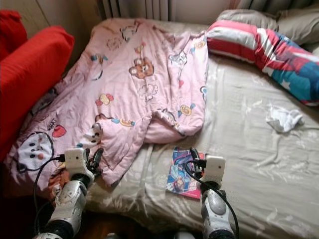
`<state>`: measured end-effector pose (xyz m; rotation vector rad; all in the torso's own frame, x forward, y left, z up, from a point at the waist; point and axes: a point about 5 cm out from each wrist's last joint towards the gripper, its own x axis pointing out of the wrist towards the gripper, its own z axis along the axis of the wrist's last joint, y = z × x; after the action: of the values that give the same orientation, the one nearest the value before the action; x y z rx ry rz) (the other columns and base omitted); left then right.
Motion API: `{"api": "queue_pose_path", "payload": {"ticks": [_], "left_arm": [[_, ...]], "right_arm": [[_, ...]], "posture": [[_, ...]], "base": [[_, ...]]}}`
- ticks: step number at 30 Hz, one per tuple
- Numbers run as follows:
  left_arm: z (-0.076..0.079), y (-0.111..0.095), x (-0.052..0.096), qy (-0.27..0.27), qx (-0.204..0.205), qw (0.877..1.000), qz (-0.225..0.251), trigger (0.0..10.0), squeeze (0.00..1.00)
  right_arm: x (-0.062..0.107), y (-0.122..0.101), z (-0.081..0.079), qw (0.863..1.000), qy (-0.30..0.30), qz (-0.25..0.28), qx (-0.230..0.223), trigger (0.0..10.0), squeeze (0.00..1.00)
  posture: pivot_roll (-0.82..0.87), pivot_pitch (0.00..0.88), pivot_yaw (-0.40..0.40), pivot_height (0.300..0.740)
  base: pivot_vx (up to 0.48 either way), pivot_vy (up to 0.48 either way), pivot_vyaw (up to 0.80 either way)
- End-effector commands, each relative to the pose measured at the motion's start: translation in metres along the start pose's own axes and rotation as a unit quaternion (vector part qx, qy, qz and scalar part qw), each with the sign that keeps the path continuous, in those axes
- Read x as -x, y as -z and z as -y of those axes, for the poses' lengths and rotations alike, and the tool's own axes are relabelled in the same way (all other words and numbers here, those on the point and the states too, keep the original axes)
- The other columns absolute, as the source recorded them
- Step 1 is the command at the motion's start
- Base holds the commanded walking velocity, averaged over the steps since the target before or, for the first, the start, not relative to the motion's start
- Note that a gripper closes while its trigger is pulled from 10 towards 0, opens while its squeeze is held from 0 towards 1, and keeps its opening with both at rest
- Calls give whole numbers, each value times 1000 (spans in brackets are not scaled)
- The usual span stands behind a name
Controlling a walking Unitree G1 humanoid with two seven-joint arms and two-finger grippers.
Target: Clean up the room
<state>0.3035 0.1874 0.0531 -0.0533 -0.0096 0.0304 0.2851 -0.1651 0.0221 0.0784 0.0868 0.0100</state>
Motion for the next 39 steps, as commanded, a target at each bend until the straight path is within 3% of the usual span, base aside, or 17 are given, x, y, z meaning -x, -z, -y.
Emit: {"api": "queue_pose_path", "payload": {"ticks": [1, 8, 24, 39], "left_arm": [[0, 5, 7, 5, -15, 1000, -4, 10000, 0], [2, 3, 4, -2, -5, 1000, -8, 10000, 0], [7, 6, 4, 10, -5, 1000, -19, 10000, 0], [9, 4, 1, 21, -3, 999, -24, 10000, 0]], "right_arm": [[5, 3, -2, 1000, -6, 3, 2, 10000, 0], [-1, 2, -2, 1000, 5, -20, 8, 10000, 0], [-3, 4, -3, 999, 19, -36, 1, 10000, 0], [-5, 2, -3, 999, 19, -31, -3, 10000, 0]], "posture": [[-78, 235, 3, 740], [-77, 231, -1, 740], [-78, 214, 6, 641], [-75, 217, 5, 641]], "base": [[0, 0, 0], [0, 0, 0], [0, 0, 0], [0, 0, 0]]}}
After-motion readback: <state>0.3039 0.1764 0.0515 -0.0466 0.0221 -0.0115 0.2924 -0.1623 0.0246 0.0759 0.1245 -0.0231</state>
